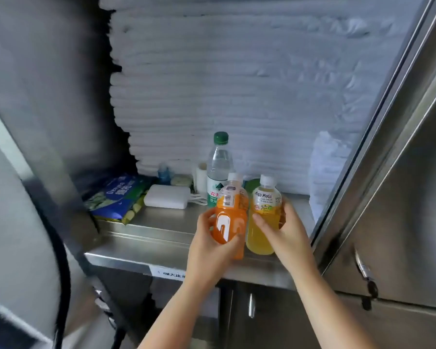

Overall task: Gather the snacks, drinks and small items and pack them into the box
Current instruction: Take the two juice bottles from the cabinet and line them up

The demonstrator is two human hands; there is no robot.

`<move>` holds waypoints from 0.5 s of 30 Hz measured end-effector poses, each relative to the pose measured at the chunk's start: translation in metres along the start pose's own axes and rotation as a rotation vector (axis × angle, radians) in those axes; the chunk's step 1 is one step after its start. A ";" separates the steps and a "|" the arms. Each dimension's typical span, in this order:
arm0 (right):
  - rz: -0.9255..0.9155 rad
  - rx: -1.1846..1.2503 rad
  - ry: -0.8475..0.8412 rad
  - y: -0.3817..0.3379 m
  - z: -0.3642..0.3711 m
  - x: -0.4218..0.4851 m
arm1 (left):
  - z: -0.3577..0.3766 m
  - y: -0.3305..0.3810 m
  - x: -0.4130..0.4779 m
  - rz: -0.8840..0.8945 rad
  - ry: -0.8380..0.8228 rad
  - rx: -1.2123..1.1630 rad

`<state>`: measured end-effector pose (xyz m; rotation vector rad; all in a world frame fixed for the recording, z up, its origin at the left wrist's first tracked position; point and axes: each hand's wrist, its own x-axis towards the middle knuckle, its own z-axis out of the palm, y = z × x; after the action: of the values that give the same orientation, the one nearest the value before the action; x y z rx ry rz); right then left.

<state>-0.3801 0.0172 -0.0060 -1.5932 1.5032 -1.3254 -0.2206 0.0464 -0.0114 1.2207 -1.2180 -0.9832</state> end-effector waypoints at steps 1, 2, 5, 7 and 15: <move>0.015 -0.007 0.026 0.003 0.001 0.005 | 0.002 -0.002 0.010 -0.013 -0.030 -0.007; 0.027 -0.013 0.051 0.007 0.003 0.010 | 0.005 -0.004 0.020 -0.021 -0.060 -0.017; 0.060 0.002 0.105 0.018 0.006 0.019 | 0.011 -0.010 0.041 -0.029 -0.135 -0.033; 0.088 0.039 0.122 0.026 0.009 0.023 | 0.012 -0.015 0.050 -0.033 -0.161 -0.040; 0.122 0.074 0.152 0.039 0.006 0.026 | 0.015 -0.038 0.063 -0.038 -0.198 0.003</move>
<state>-0.3928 -0.0165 -0.0368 -1.3588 1.5944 -1.4425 -0.2247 -0.0221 -0.0410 1.1738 -1.3537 -1.1521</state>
